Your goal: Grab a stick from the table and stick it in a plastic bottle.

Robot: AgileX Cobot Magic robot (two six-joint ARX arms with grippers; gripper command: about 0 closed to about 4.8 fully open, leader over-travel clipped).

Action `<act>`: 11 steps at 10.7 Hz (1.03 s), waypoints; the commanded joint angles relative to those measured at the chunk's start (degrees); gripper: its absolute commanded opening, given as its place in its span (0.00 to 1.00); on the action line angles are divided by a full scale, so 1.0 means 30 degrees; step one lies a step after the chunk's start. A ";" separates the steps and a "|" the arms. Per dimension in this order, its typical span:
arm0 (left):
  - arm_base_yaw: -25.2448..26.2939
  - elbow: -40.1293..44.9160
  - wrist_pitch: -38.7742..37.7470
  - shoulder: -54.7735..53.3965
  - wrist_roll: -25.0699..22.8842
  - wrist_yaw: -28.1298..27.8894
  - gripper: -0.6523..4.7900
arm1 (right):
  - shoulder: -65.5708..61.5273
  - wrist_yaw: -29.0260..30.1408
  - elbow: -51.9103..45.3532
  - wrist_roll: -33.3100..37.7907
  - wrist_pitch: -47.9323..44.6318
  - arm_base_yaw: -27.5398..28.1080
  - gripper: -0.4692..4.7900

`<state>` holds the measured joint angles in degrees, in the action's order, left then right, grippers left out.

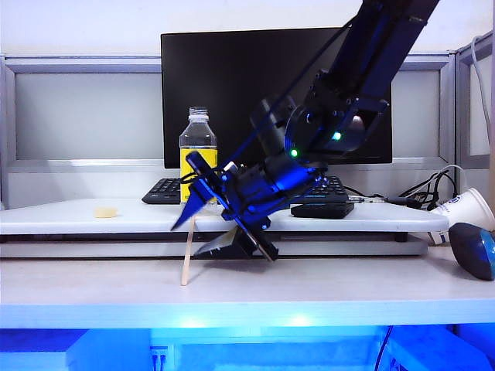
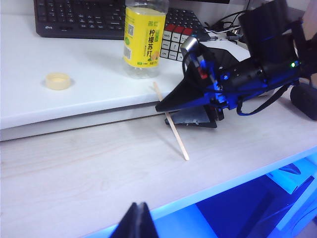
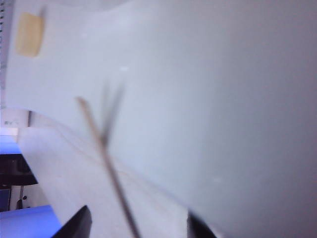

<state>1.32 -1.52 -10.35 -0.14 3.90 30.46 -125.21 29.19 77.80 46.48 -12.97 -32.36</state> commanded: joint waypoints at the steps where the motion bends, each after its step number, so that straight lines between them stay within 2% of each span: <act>1: -0.0015 -0.0015 -0.0226 -0.0015 -0.0007 0.0138 0.11 | -0.0131 -0.0357 0.0051 -0.0073 -0.0313 -0.0044 0.38; 3: -0.0007 -0.0015 -0.0226 -0.0015 -0.0007 0.0138 0.11 | -0.0131 -0.0488 0.0051 -0.0146 -0.0328 -0.0036 0.23; 4: -0.0007 -0.0015 -0.0226 -0.0015 -0.0007 0.0138 0.11 | -0.0131 -0.0714 0.0058 -0.0459 -0.0335 -0.0036 0.07; 11: -0.0007 -0.0015 -0.0226 -0.0015 -0.0007 0.0109 0.11 | 0.0393 0.0102 0.0087 -0.0750 -0.0911 -0.0036 0.07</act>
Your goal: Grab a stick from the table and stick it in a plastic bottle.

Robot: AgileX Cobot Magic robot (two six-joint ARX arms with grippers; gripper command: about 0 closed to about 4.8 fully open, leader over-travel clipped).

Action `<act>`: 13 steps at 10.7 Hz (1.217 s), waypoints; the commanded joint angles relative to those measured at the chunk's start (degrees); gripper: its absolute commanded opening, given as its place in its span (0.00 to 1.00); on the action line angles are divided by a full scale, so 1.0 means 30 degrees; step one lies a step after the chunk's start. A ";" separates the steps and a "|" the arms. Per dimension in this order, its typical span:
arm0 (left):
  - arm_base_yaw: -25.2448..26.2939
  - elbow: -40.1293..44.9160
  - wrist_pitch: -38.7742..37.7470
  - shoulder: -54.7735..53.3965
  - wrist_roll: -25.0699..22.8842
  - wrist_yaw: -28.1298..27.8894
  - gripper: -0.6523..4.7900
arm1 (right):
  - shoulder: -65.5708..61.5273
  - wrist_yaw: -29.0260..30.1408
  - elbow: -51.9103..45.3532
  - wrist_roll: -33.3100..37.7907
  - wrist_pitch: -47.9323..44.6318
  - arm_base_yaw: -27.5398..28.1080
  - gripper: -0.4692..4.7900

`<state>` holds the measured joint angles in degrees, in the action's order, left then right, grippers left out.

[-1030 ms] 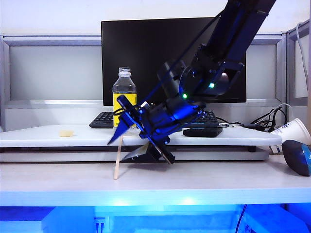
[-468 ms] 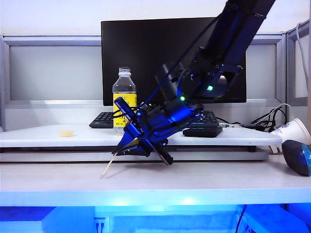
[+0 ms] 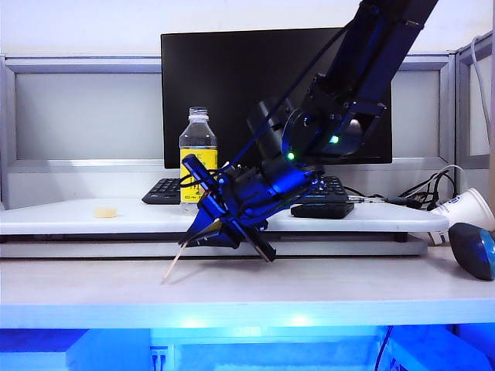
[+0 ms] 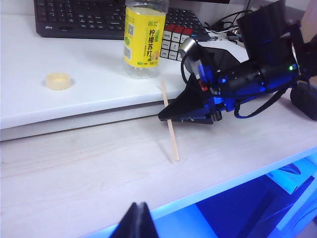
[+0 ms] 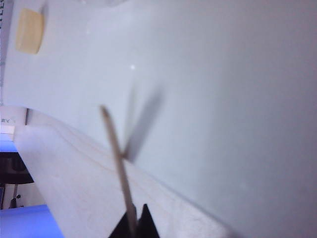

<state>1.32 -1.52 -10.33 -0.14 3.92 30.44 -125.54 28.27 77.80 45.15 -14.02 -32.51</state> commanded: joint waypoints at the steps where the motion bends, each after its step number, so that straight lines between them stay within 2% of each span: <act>1: -0.0007 -0.0015 -0.0233 -0.0015 -0.0015 0.0109 0.11 | 0.0809 0.0415 0.0087 -0.0699 -0.0634 0.0015 0.07; 4: -0.0007 -0.0015 -0.0233 -0.0015 -0.0015 0.0102 0.11 | 0.1770 0.0401 0.0087 -0.1282 -0.0838 0.0015 0.07; 6: -0.0007 -0.0015 -0.0233 -0.0015 -0.0015 0.0117 0.11 | 0.5756 -0.0678 0.0146 -0.3249 -0.1545 0.0015 0.07; 9: -0.0007 -0.0015 -0.0233 -0.0015 -0.0022 0.0117 0.11 | 0.5938 -0.0750 0.1348 -0.3891 -0.1545 0.0015 0.07; 10: -0.0007 -0.0015 -0.0233 -0.0015 -0.0022 0.0117 0.11 | 0.5938 -0.1435 0.2331 -0.4721 -0.1523 0.0015 0.07; 12: -0.0015 -0.0015 -0.0233 -0.0015 -0.0022 0.0117 0.11 | 0.5938 -0.2586 0.5100 -0.8677 0.0962 0.0044 0.07; 13: -0.0007 -0.0015 -0.0233 -0.0015 -0.0022 0.0102 0.11 | 0.5887 -0.3563 0.5712 -0.9894 0.1035 0.0262 0.07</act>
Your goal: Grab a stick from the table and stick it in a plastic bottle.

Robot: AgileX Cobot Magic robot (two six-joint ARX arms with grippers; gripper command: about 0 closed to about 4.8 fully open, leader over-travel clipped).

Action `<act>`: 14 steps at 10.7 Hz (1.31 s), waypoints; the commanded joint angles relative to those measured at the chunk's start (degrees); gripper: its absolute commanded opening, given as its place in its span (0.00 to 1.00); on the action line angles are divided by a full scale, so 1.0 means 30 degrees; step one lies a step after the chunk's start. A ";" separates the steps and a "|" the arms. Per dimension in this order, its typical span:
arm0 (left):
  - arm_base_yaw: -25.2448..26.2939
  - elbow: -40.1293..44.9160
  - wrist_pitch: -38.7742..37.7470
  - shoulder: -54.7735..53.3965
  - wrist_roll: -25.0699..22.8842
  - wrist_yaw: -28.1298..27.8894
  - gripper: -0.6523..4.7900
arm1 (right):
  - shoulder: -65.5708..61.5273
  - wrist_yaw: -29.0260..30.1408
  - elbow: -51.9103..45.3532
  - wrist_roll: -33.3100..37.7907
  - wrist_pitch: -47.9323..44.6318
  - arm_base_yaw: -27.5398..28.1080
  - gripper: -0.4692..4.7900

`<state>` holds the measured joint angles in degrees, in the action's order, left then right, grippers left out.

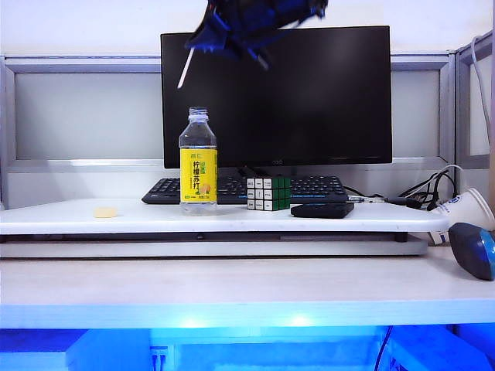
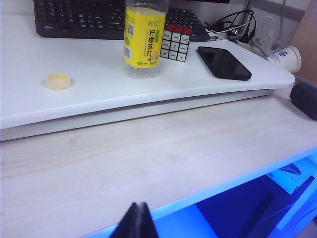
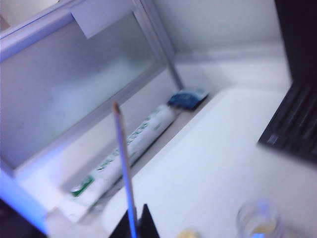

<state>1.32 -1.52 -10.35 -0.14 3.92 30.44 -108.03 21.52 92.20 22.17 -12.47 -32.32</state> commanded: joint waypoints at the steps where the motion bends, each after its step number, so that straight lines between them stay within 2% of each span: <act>1: -0.0015 -0.0015 -0.0226 -0.0015 -0.0022 0.0109 0.11 | -0.0015 -0.1326 0.0911 -0.2514 0.0525 0.0226 0.07; 6: -0.0007 -0.0007 -0.0226 -0.0015 -0.0138 0.0073 0.11 | -0.1967 -0.1392 0.4510 -0.4036 0.2200 0.0291 0.07; 7: -0.0007 -0.0007 -0.0226 -0.0015 -0.0153 0.0073 0.11 | -0.3577 -0.1632 0.7592 -0.4918 0.3810 0.0517 0.07; 14: -0.0007 -0.0007 -0.0226 -0.0015 -0.0160 0.0073 0.11 | -0.4539 -0.2127 0.7796 -0.5610 0.3665 0.0911 0.07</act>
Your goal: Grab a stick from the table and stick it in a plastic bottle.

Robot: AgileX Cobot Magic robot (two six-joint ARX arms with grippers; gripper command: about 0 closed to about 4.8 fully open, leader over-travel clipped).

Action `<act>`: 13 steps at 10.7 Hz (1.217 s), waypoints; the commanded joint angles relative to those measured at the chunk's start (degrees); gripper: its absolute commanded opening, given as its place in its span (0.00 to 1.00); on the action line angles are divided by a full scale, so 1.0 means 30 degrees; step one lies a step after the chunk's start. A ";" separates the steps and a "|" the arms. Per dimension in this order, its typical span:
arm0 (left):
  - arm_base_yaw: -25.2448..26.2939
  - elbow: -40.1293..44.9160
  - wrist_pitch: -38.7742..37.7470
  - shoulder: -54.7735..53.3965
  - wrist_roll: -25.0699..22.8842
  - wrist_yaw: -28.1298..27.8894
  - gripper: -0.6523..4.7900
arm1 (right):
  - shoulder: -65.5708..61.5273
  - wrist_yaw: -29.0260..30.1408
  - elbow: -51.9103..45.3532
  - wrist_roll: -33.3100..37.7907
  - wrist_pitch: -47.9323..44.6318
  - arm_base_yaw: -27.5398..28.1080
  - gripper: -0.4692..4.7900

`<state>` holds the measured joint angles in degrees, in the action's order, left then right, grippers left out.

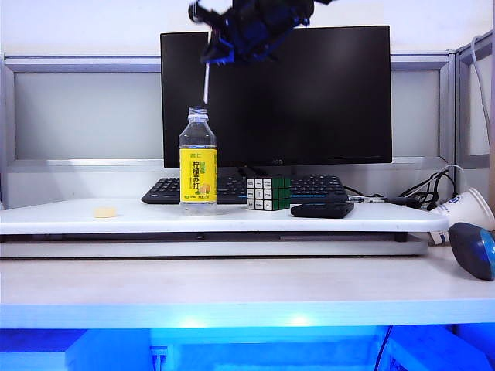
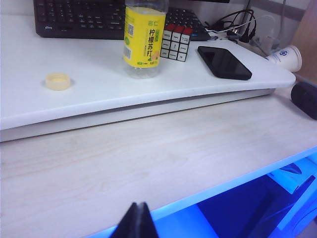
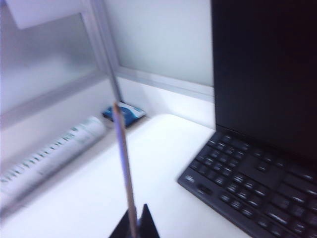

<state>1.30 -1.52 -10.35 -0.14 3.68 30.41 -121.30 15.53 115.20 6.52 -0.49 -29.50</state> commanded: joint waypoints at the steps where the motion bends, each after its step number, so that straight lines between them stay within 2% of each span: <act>1: 0.0000 -0.0007 -0.0226 -0.0015 -0.0080 0.0073 0.11 | -0.0204 -0.0131 0.0131 -0.0379 -0.0372 -0.0036 0.07; 7: 0.0000 -0.0007 -0.0233 -0.0015 -0.0080 -0.0080 0.11 | -0.0226 -0.0357 0.0153 -0.0772 -0.0794 -0.0015 0.07; 13: 0.0000 -0.0007 -0.0233 -0.0015 -0.0073 -0.0219 0.11 | -0.0226 -0.0539 0.1596 -0.1282 -0.0175 -0.0051 0.07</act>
<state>1.30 -1.52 -10.35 -0.14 3.68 29.76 -122.32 13.72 119.70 2.70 -0.60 -29.50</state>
